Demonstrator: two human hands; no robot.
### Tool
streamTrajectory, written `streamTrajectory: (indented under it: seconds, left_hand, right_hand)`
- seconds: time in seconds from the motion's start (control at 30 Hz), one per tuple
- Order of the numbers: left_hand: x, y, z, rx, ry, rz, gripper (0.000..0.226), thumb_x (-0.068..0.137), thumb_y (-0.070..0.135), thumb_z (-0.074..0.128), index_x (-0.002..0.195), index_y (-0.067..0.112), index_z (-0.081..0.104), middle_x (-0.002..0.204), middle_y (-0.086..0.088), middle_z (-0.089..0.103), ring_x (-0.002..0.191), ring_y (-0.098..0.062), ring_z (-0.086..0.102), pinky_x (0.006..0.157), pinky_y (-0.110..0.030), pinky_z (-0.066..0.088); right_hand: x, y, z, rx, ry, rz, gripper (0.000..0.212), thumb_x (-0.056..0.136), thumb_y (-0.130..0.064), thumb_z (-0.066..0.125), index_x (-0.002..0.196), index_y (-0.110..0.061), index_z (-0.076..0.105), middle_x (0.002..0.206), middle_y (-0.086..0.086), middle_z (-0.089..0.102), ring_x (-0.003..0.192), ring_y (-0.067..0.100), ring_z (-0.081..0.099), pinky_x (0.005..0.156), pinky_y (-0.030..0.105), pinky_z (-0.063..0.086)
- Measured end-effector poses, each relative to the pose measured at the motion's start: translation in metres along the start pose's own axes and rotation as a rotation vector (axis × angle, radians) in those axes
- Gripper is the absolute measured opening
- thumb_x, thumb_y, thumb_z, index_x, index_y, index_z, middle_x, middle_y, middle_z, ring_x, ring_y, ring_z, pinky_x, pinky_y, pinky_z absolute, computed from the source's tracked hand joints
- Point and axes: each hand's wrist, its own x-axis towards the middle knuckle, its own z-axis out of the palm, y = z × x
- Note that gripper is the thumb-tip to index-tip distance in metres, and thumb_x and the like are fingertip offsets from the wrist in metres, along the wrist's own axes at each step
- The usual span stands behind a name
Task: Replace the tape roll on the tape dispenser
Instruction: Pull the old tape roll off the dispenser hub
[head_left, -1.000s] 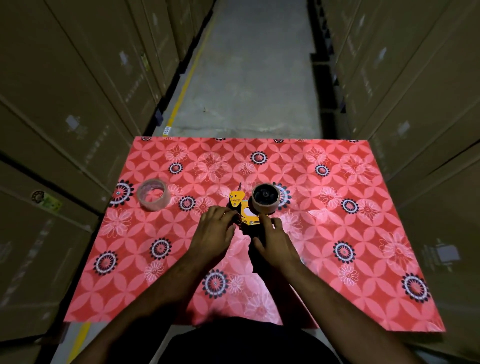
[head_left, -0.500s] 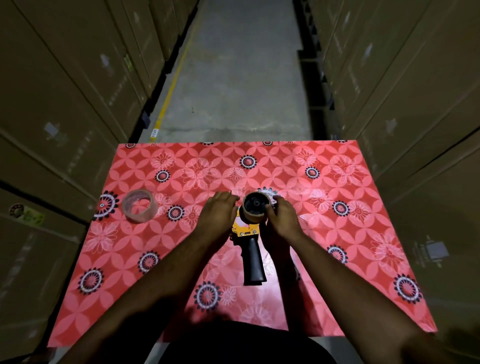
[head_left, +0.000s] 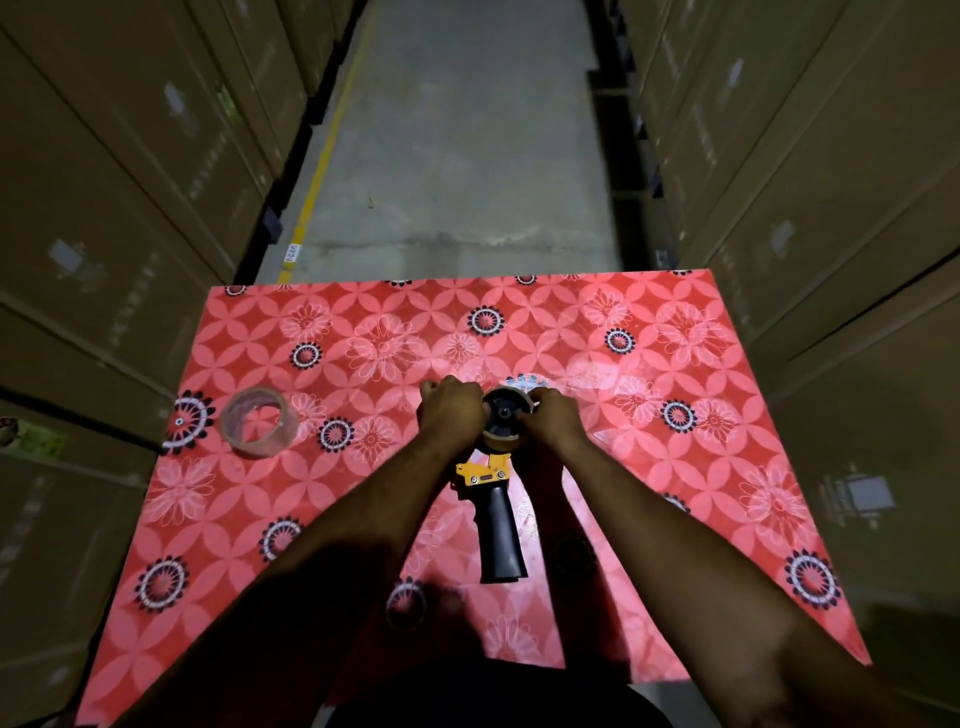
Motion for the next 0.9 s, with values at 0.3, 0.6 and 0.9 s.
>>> streamTrajectory:
  seconds: [0.3,0.6,0.9]
  left_hand:
    - [-0.007,0.014,0.003,0.071,0.188,-0.134,0.022,0.082,0.037,0.074,0.088,0.016,0.076,0.092,-0.009,0.073,0.102,-0.026,0.061,0.101,-0.041,0.033]
    - [-0.027,-0.031,0.009,-0.421,-0.043,0.007,0.054,0.083,0.052,0.053,0.134,0.036,0.060,0.129,0.001,0.052,0.133,-0.014,0.025,0.094,-0.039,0.020]
    - [-0.025,-0.037,0.017,-0.224,0.012,0.157,0.061,0.061,0.067,0.067,0.116,0.038,0.069,0.109,0.005,0.057,0.119,-0.024,0.043,0.084,-0.037,0.028]
  right_hand:
    - [-0.002,-0.008,-0.003,-0.052,0.144,0.126,0.024,0.074,-0.020,0.083,0.083,-0.009,0.063,0.094,0.018,0.072,0.092,0.030,0.067,0.065,0.029,0.041]
    - [-0.017,0.029,0.002,0.620,-0.063,0.122,0.023,0.088,-0.009,0.072,0.108,0.002,0.067,0.097,0.017,0.070,0.090,0.030,0.066,0.079,0.037,0.051]
    - [-0.022,0.041,-0.004,0.274,-0.090,-0.197,0.066,0.057,0.003,0.090,0.116,-0.016,0.067,0.105,0.005,0.073,0.090,0.008,0.071,0.075,0.021,0.056]
